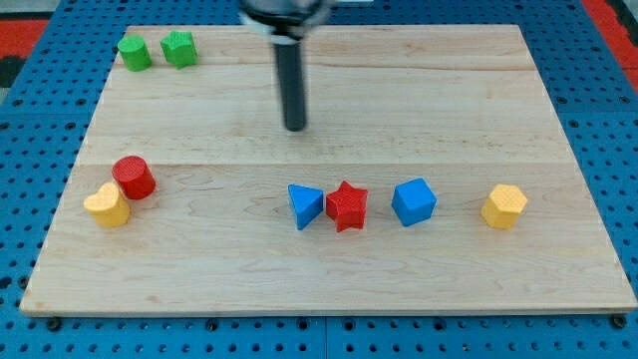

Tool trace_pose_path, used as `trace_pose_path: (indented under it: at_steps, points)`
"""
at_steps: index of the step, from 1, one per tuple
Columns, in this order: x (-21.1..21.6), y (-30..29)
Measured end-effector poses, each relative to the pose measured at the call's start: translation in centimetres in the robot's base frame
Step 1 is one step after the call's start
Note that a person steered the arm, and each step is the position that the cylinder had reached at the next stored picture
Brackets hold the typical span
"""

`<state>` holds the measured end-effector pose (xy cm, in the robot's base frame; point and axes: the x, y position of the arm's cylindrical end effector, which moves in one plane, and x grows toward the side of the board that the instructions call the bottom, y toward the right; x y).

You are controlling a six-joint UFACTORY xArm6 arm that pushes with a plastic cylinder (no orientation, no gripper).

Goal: Slide your arm to the right

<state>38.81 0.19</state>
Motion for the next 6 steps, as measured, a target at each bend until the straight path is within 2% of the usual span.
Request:
trace_pose_path:
  at_steps: [1, 3, 6]
  points:
    - [0.3, 3.7]
    - [0.3, 3.8]
    - [-1.1, 11.8]
